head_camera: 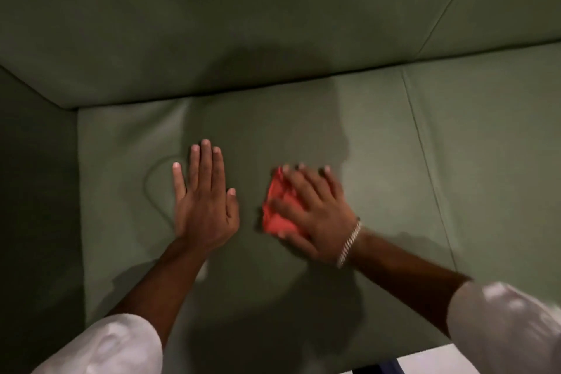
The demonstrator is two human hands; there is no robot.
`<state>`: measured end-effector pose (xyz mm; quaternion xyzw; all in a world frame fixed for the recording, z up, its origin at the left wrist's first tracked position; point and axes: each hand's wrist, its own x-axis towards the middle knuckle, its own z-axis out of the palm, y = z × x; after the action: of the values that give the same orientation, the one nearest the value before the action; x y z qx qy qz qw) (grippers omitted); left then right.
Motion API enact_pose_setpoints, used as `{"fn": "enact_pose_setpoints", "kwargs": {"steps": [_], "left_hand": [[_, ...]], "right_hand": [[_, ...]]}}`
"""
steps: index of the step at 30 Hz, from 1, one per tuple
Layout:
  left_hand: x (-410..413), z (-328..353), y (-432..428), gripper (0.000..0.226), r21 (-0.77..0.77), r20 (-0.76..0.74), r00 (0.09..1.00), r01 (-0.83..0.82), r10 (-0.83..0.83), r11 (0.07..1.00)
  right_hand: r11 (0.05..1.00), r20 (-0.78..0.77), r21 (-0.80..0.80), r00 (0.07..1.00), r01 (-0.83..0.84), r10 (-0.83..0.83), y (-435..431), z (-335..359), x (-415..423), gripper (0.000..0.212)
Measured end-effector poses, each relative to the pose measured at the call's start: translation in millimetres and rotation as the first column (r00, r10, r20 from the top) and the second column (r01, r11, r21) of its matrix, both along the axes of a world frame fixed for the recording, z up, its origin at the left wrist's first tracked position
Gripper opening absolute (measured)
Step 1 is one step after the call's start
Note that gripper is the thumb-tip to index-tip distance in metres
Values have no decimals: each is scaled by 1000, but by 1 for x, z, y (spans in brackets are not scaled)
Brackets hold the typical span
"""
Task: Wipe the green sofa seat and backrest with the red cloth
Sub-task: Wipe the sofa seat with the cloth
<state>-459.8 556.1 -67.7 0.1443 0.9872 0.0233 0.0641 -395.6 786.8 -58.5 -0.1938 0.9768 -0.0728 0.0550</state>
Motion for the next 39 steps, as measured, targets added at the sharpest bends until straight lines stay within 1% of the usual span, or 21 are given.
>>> {"fn": "enact_pose_setpoints", "kwargs": {"steps": [3, 7, 13, 15, 18, 19, 20, 22, 23, 24, 25, 27, 28, 30, 31, 32, 33, 35, 36, 38, 39], "left_hand": [[20, 4, 19, 80, -27, 29, 997, 75, -75, 997], [45, 1, 74, 85, -26, 50, 984, 174, -173, 984], [83, -2, 216, 86, 54, 67, 954, 289, -292, 956], [96, 0, 273, 87, 63, 75, 930, 355, -359, 933], [108, 2, 344, 86, 68, 100, 910, 397, -402, 915], [109, 1, 363, 86, 62, 98, 908, 402, -407, 913], [109, 1, 380, 86, 47, 95, 907, 408, -411, 912], [105, 0, 403, 86, 15, 84, 903, 423, -422, 906], [102, -1, 414, 86, 4, 82, 900, 429, -428, 903], [98, -1, 423, 86, -3, 83, 898, 433, -431, 901], [95, 0, 431, 86, -12, 86, 897, 436, -434, 900], [89, 1, 443, 86, -25, 84, 896, 439, -435, 898], [87, 2, 450, 86, -27, 86, 894, 443, -439, 896], [82, 3, 461, 87, -15, 92, 885, 459, -456, 888], [78, 4, 465, 87, -6, 92, 881, 466, -464, 885], [72, 4, 469, 88, 1, 96, 876, 474, -472, 881], [66, 4, 473, 89, 4, 104, 871, 482, -480, 876], [53, 3, 483, 90, 0, 97, 865, 494, -492, 869], [47, 3, 488, 90, 0, 90, 861, 503, -501, 864], [32, 1, 496, 90, 6, 78, 850, 522, -520, 853], [23, 0, 499, 90, 14, 62, 851, 522, -522, 853]], "right_hand": [[998, 47, 55, 999, 14, -17, 47, 0, 64, 55], [909, 114, 148, 906, 390, -408, 130, 16, 105, 57], [845, 0, 195, 862, 498, -508, 257, 13, 172, 55], [671, -23, 174, 684, 721, -729, 300, 13, 182, 57], [194, -42, 20, 194, 981, -980, 342, 9, 184, 57], [192, -33, -2, 192, 981, -981, 348, 8, 184, 56], [352, -35, 8, 352, 936, -935, 352, 5, 188, 56], [793, -55, 58, 795, 606, -604, 369, -1, 199, 54], [856, -61, 55, 858, 514, -511, 392, -1, 196, 53], [819, -70, 54, 820, 572, -568, 412, -1, 188, 53], [646, -56, 20, 646, 763, -761, 431, -1, 177, 53], [155, -6, -81, 155, 985, -988, 444, 1, 153, 53], [158, -3, -74, 158, 985, -987, 442, 3, 144, 53], [687, -40, -30, 686, 726, -726, 433, -4, 145, 54], [848, -54, -12, 847, 530, -529, 439, -5, 149, 53], [879, -55, -5, 877, 477, -477, 454, -3, 146, 53], [780, -28, -9, 780, 625, -625, 469, -4, 140, 53], [251, 47, -86, 255, 964, -966, 480, 0, 117, 53], [173, 52, -63, 177, 983, -983, 474, 5, 107, 53], [593, -7, -34, 593, 805, -805, 461, -2, 101, 55], [741, -31, 4, 740, 672, -672, 461, -5, 99, 55]]}}
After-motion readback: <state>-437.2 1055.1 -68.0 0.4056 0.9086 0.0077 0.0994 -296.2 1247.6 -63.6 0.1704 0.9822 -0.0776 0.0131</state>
